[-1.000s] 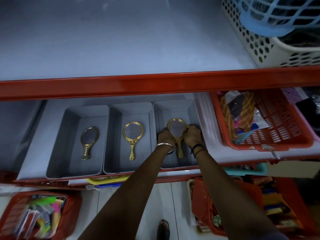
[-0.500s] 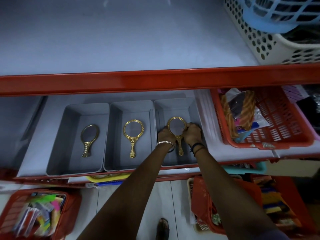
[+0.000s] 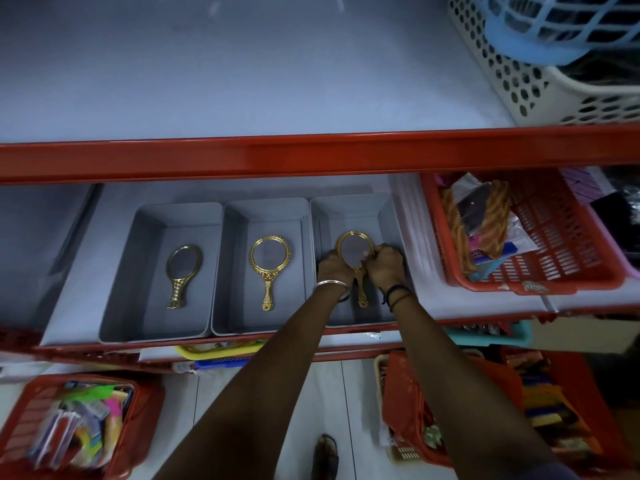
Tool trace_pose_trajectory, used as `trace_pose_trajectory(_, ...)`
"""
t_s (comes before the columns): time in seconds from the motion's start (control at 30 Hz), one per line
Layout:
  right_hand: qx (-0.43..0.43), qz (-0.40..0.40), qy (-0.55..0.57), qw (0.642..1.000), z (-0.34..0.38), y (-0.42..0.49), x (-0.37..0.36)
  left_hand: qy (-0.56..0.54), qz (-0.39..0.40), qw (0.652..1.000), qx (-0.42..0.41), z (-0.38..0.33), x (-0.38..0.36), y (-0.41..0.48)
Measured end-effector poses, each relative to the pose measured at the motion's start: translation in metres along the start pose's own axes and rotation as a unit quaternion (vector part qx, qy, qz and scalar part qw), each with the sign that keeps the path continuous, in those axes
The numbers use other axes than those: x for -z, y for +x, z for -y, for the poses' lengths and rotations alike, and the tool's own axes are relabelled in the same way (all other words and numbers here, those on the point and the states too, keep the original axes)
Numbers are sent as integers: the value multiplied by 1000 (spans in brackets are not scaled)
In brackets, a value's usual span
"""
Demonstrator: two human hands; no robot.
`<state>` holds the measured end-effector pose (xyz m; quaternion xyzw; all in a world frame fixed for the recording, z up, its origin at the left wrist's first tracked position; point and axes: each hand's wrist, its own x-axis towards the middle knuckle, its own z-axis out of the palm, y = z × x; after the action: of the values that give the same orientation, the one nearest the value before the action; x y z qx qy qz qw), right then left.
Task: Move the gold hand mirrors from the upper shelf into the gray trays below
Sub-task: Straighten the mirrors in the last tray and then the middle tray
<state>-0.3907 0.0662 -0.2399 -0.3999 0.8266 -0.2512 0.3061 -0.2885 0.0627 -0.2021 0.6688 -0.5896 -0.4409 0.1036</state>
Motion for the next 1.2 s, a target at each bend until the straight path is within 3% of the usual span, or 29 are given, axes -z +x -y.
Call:
trace_pose_trajectory(0.23,46,-47,-95,993,22,-32,9,0,-50,996,-72,4,7,-17)
trace_pose_trajectory(0.4,116,-65,-56,990,50,-61,7,-10,-130,982,-138,13,36,-29)
trace_pose_trajectory(0.6,179,15,20,984,86,-101,-26,-52,-212,973,-76,56,88,-26)
trace_pose_trajectory(0.8,151,140,62,977,102,-108,-72,-14,-153,988,32,95,122,-15)
trace_pose_trajectory(1.0,25,166,47,985,111,-106,-88,-41,-59,994,78,108,133,-8)
trace_pose_trajectory(1.2,-36,167,90,981,115,-94,-93,-92,-28,992,86,111,133,1)
